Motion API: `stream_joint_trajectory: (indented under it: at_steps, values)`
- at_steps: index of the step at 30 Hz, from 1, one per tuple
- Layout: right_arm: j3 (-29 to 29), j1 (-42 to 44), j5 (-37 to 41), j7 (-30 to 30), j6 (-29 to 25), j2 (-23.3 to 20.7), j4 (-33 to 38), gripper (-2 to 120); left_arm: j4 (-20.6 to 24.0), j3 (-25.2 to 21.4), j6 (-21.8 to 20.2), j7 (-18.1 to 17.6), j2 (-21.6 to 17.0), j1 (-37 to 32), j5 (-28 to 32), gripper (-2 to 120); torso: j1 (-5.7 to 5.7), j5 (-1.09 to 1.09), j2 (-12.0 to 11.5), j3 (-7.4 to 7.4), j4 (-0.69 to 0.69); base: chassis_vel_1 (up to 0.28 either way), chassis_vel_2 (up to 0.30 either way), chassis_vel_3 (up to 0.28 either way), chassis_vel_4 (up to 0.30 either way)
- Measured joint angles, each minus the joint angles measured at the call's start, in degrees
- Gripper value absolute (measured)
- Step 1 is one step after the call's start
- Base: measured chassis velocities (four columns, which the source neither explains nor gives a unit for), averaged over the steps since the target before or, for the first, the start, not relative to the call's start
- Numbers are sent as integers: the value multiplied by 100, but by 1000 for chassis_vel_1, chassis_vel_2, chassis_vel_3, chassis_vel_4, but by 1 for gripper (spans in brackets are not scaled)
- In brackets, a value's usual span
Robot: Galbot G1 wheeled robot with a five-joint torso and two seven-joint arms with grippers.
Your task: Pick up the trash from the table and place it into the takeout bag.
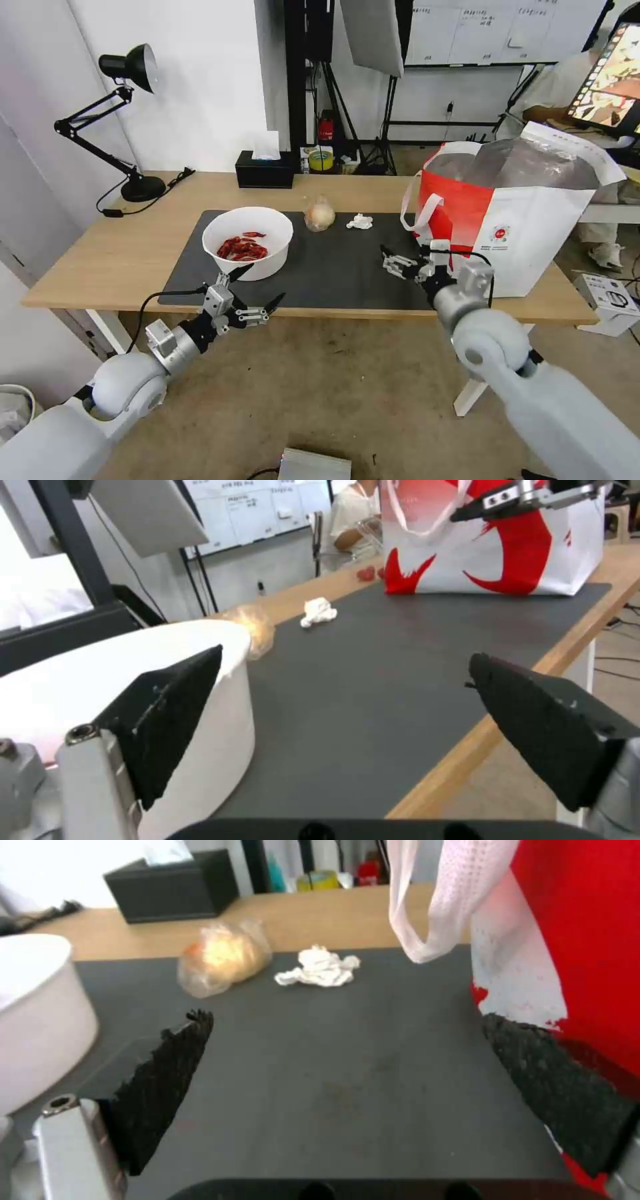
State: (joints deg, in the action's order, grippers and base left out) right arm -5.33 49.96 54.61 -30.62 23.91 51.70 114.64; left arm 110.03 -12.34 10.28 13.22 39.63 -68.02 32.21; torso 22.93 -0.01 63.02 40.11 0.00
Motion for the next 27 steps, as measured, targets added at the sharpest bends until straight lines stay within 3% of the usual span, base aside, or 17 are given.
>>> stream_joint_trajectory:
  at_steps: [11, 27]
  values:
    - [363, -695, 529, -606, 453, 192, -312, 100, 3, -4, 0, -71, -44, -40, 1, 100, 0, 0, 0, 0, 0, 0, 0, 0, 0]
    - [760, -1460, 954, -1180, 702, 468, -599, 100, 60, -87, 0, -133, -70, -115, 0, 100, 0, 0, 1, 0, -1, 0, 0, 0, 0]
